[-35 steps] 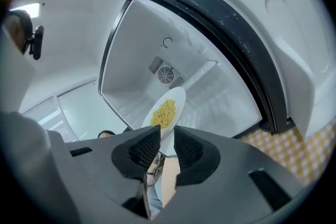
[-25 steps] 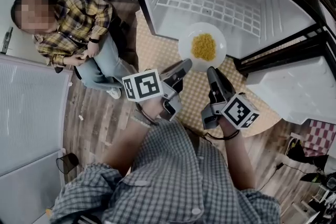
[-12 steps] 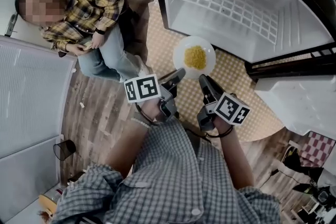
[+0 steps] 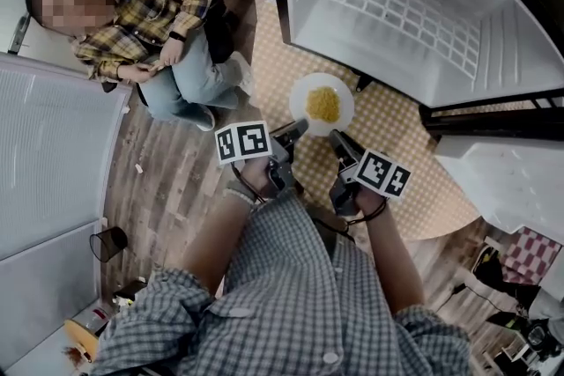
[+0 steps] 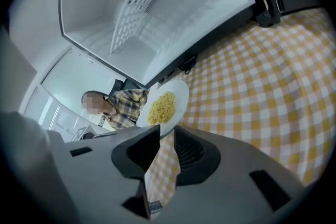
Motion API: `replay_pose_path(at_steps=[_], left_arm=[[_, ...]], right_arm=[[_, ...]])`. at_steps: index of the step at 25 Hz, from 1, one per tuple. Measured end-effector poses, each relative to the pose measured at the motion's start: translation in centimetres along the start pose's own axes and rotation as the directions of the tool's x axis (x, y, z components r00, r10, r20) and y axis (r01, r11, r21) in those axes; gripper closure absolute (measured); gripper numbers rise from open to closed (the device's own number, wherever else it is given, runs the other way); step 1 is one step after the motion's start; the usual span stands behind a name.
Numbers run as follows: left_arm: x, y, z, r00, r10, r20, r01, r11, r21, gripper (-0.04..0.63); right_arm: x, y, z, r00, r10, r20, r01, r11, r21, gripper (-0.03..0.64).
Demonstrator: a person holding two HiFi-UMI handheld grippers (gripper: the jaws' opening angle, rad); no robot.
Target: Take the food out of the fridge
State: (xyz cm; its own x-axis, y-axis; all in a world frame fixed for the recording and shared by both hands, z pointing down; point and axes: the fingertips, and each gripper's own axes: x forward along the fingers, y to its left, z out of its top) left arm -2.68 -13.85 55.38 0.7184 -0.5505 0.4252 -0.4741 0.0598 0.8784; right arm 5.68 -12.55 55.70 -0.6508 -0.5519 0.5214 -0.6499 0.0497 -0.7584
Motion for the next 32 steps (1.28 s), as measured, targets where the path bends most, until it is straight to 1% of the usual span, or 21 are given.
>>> replay_pose_path(at_steps=[5,8,10,12,15,16,19,21,24,27,30,32], left_arm=[[0.9,2.3,-0.4,0.997,0.063,-0.048,-0.062,0.998,0.021,0.536],[1.1,3.1,-0.8,0.99,0.11,-0.085,-0.105,0.993,0.061,0.525],[1.2,3.5,-0.9,0.983,0.144,-0.109,-0.133,0.986,0.103,0.513],[1.4,3.5,-0.9,0.98,0.16,-0.119,-0.144,0.981,0.133,0.511],[1.4,3.4,-1.0,0.977,0.169,-0.129,-0.148,0.976,0.157,0.509],[1.4,3.2,-1.0,0.975,0.173,-0.136,-0.148,0.973,0.175,0.5],[1.6,2.5,-1.3,0.968,0.194,-0.158,-0.151,0.956,0.25,0.434],[1.6,2.3,-1.4,0.966,0.199,-0.163,-0.15,0.95,0.273,0.412],[1.1,2.4,-1.5,0.967,0.194,-0.162,-0.147,0.953,0.264,0.398],[0.6,2.4,-1.4,0.964,0.211,-0.163,-0.157,0.942,0.296,0.387],[-0.3,2.6,-0.8,0.968,0.207,-0.141,-0.158,0.941,0.299,0.387],[-1.0,2.7,-0.2,0.971,0.211,-0.113,-0.169,0.939,0.3,0.388]], right_arm=[[1.3,-1.3,-0.8,0.998,-0.055,-0.031,0.055,0.998,-0.005,0.538],[1.6,-1.8,-1.2,0.996,-0.078,-0.047,0.077,0.997,-0.016,0.538],[1.7,-2.0,-1.3,0.995,-0.084,-0.054,0.083,0.996,-0.019,0.541],[1.8,-2.2,-1.3,0.994,-0.091,-0.057,0.09,0.996,-0.024,0.541],[2.0,-2.2,-1.2,0.992,-0.108,-0.061,0.105,0.994,-0.042,0.541],[2.0,-2.3,-1.2,0.991,-0.115,-0.062,0.112,0.992,-0.05,0.541],[2.0,-2.3,-1.1,0.988,-0.139,-0.06,0.134,0.988,-0.073,0.54],[2.0,-2.3,-1.1,0.987,-0.15,-0.055,0.145,0.986,-0.086,0.538],[1.8,-2.4,-0.9,0.985,-0.167,-0.048,0.162,0.982,-0.097,0.535],[1.3,-2.6,-0.5,0.985,-0.169,-0.038,0.165,0.982,-0.092,0.535],[0.8,-2.6,-0.2,0.987,-0.159,-0.023,0.157,0.985,-0.075,0.535],[0.4,-2.5,-0.1,0.987,-0.163,-0.015,0.161,0.983,-0.091,0.537]])
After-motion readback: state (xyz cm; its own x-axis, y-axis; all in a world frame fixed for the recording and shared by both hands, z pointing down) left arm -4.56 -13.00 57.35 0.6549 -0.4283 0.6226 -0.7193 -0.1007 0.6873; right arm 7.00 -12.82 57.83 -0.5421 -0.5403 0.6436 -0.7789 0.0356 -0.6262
